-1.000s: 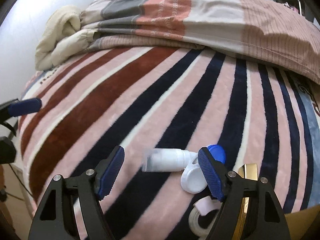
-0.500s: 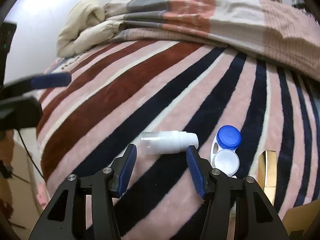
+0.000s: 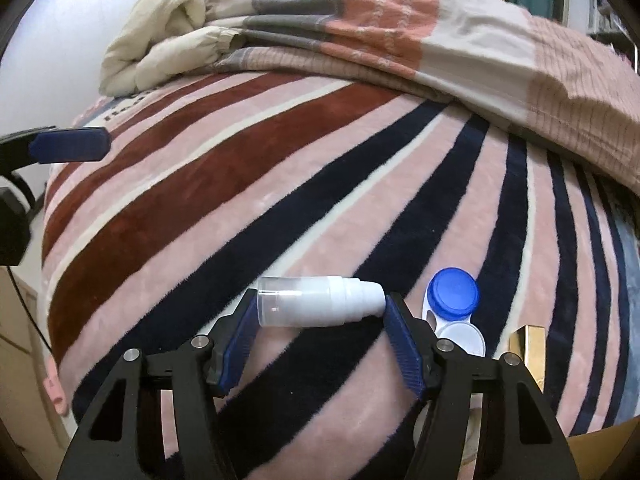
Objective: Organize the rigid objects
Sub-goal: 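Grasp the white spray bottle with the right gripper, then carry the spray bottle into the cardboard box and open the right gripper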
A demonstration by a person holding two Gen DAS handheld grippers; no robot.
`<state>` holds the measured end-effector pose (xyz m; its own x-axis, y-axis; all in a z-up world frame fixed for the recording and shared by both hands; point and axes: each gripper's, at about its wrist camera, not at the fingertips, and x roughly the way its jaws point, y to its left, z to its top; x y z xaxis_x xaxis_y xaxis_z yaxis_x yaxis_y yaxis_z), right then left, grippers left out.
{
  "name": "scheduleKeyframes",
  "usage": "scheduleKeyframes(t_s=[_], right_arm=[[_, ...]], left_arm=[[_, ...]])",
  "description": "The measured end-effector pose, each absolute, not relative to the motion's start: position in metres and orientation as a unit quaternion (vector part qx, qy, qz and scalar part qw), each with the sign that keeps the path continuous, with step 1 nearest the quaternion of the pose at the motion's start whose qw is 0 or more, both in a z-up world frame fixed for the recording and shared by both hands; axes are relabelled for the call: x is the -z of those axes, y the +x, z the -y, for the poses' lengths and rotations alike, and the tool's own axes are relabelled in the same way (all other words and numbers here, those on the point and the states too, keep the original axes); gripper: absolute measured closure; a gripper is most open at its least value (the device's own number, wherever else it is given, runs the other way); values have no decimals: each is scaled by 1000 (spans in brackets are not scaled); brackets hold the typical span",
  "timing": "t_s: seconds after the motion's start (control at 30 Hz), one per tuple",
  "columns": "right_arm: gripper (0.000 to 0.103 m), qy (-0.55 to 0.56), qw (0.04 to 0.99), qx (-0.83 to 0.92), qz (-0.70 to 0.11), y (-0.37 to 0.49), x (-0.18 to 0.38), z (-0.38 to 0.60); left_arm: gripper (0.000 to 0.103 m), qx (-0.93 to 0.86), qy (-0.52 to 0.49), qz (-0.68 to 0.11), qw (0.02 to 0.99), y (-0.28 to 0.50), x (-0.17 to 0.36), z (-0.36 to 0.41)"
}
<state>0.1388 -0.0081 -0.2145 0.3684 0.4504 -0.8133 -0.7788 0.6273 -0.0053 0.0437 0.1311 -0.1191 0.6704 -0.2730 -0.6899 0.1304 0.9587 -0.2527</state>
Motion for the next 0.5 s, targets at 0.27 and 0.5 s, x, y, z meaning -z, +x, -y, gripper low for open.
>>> scheduleKeyframes(t_s=[0.27, 0.5], right_arm=[[44, -205, 809, -419, -359, 99, 172, 11], [45, -212, 835, -421, -284, 55, 104, 26]], left_arm=[[22, 177, -108, -401, 892, 52, 113, -108], [80, 236, -89, -366, 896, 54, 63, -73]])
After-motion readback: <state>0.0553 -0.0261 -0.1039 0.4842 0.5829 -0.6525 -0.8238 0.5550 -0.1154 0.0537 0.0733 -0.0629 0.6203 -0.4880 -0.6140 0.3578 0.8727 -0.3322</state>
